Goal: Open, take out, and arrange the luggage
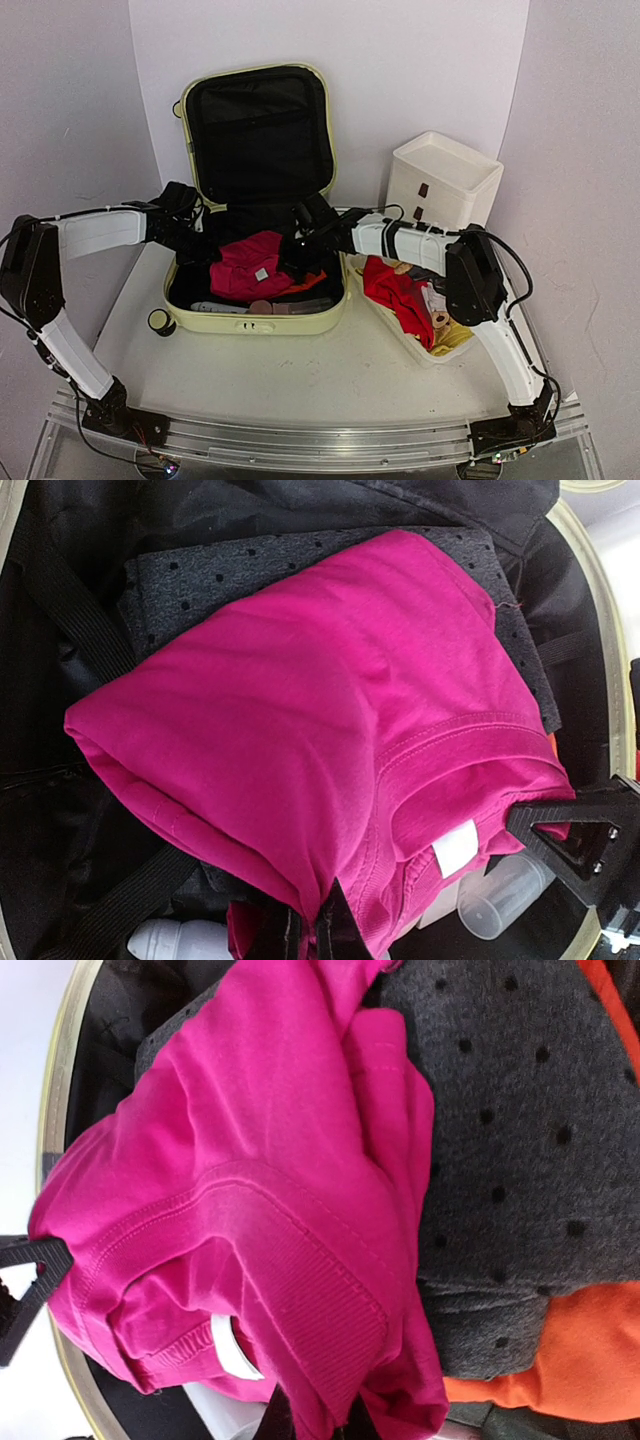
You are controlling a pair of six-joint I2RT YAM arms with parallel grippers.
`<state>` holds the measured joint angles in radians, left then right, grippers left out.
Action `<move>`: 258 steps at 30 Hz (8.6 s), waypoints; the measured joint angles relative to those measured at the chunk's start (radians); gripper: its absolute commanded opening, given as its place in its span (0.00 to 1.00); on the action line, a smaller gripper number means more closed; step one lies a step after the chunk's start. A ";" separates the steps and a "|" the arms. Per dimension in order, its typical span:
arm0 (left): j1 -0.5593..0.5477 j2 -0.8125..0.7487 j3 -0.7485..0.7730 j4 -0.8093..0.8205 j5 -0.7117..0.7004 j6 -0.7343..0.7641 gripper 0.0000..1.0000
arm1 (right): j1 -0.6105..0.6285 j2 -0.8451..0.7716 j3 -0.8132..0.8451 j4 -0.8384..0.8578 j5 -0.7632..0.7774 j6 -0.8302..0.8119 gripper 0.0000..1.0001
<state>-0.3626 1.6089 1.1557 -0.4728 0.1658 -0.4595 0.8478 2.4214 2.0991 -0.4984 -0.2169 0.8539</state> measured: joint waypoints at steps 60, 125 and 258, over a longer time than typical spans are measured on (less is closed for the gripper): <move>-0.723 0.558 0.860 0.161 -0.072 -0.136 0.00 | -0.566 -0.931 -0.726 -0.259 0.332 -0.436 0.00; -0.328 0.072 0.314 0.035 -0.188 0.044 0.82 | -0.361 -1.099 -1.488 0.920 0.131 -0.166 0.00; -0.195 -0.037 -0.049 0.166 -0.053 0.197 0.80 | -0.180 -0.659 -0.480 -0.110 0.188 -0.154 0.00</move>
<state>-0.5579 1.5723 1.1069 -0.3065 0.1131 -0.2626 0.6682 1.7622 1.6192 -0.6086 -0.0284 0.7002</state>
